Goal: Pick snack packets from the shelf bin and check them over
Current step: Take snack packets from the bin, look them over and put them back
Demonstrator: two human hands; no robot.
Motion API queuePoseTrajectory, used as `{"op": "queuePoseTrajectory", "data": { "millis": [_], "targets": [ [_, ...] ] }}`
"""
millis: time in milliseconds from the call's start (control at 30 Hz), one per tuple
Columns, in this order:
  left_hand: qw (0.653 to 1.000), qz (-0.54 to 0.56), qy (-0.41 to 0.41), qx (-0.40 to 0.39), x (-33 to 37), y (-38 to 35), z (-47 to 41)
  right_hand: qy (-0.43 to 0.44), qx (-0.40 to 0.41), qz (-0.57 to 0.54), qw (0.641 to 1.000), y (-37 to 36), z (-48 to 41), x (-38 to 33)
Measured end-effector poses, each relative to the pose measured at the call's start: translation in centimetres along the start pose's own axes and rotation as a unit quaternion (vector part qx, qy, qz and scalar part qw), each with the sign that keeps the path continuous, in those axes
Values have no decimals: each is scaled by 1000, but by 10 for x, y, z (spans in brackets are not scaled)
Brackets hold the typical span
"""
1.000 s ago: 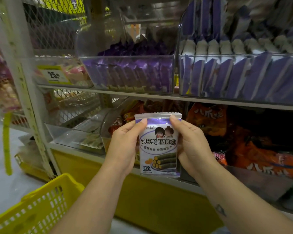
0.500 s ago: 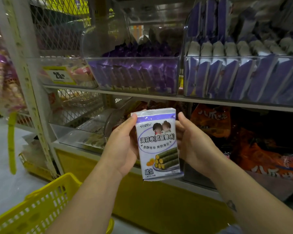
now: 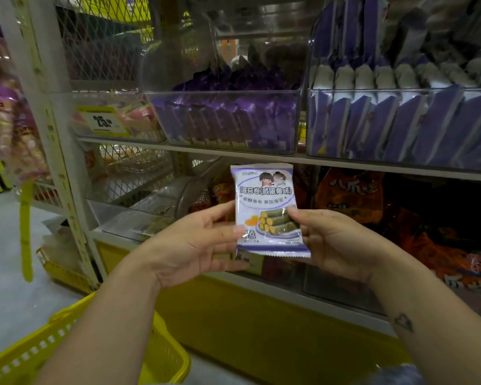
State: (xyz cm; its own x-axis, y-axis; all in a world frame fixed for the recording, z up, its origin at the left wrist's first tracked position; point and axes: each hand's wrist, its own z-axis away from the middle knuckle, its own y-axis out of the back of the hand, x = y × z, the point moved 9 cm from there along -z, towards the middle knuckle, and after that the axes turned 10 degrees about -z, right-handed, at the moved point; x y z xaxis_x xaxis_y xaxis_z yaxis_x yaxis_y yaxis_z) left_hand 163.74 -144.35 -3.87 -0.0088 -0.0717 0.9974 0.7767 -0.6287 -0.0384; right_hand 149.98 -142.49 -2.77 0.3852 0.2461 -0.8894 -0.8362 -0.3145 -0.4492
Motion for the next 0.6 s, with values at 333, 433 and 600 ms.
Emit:
{"op": "queuePoseTrajectory", "data": {
  "millis": [333, 433, 600],
  "targets": [
    [999, -10, -30, -20, 3, -1, 3, 4, 56, -69, 996, 10, -2, -1],
    [998, -19, -49, -16, 9, -1, 4, -2, 56, -95, 994, 8, 0, 0],
    [982, -151, -103, 40, 25, -1, 8, -22, 64, -205, 976, 8, -1, 7]
  ]
}}
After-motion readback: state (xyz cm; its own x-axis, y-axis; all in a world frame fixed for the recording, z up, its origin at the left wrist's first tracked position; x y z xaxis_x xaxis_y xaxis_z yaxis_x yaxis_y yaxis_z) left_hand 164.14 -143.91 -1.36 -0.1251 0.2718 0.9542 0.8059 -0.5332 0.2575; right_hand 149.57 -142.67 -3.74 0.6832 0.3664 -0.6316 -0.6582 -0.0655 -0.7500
